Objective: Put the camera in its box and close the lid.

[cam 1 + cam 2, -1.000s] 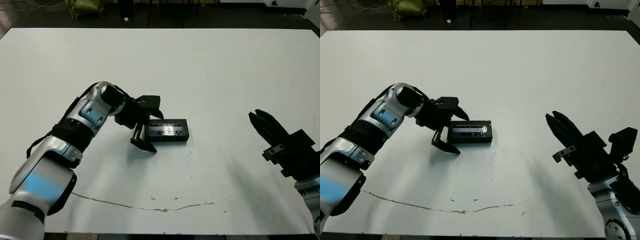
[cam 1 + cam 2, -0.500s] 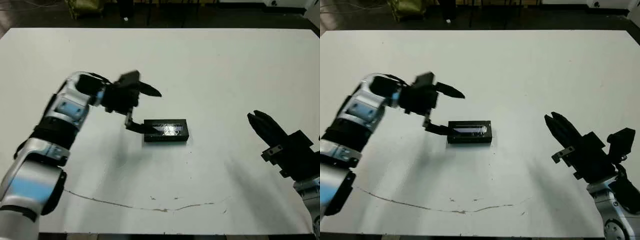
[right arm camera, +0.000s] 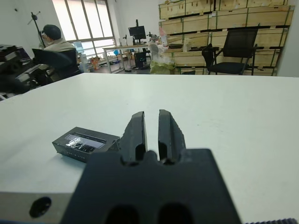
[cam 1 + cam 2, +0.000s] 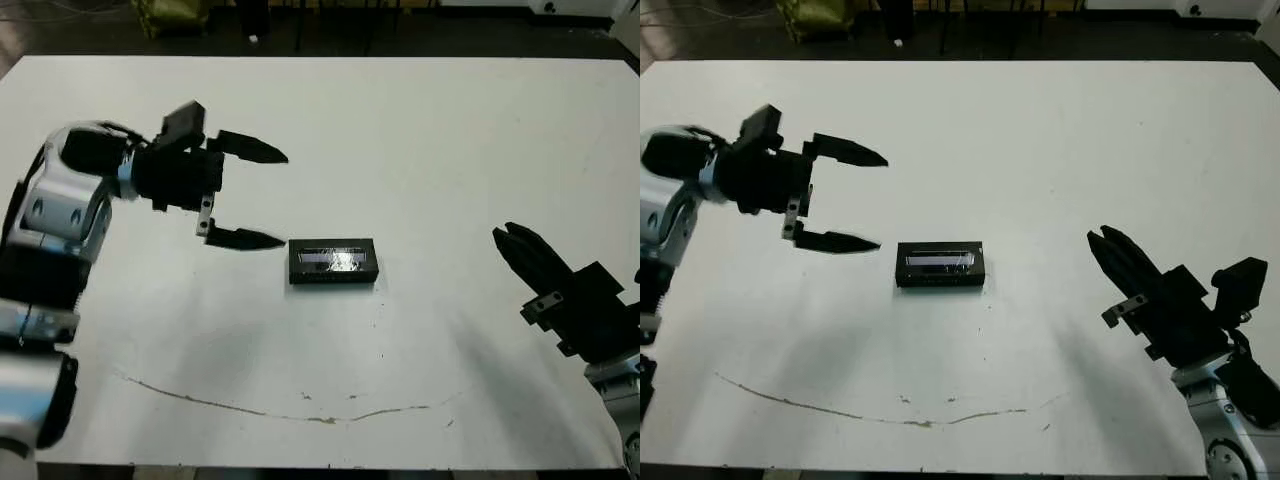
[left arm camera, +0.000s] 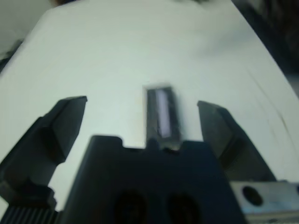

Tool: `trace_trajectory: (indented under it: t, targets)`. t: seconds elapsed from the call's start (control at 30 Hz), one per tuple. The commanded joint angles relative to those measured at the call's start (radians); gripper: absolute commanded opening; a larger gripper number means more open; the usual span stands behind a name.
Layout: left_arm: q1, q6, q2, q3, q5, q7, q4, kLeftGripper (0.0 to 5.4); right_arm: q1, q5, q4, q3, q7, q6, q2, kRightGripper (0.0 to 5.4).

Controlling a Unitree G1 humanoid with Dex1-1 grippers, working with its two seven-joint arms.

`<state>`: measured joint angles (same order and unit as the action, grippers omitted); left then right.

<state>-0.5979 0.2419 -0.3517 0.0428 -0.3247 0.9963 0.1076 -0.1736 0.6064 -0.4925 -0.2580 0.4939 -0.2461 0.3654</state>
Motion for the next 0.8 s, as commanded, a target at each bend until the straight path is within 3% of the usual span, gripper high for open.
trace_trajectory:
  t: [0.03, 0.27, 0.43, 0.6, 0.8]
  targets:
    - [0.172, 0.031, 0.153, 0.01, 0.048, -0.294, -0.149, 4.33, -0.018, -0.002, 0.001, 0.0, -0.013, -0.011, -0.004, 0.0]
    - [0.302, 0.064, 0.331, 0.159, 0.151, -0.575, -0.213, 2.62, -0.021, -0.016, -0.001, 0.007, -0.016, 0.001, -0.008, 0.0]
    - [0.293, 0.052, 0.334, 0.223, 0.223, -0.607, -0.152, 1.37, -0.026, -0.014, -0.001, 0.007, -0.018, 0.004, -0.013, 0.0]
    - [0.281, 0.162, 0.339, 0.26, 0.268, -0.645, -0.146, 0.13, -0.027, -0.011, 0.007, 0.009, -0.012, 0.012, -0.02, 0.0]
    - [0.276, 0.351, 0.36, 0.246, 0.253, -0.686, -0.159, 0.02, -0.03, -0.037, 0.023, 0.006, 0.006, 0.058, -0.021, 0.0]
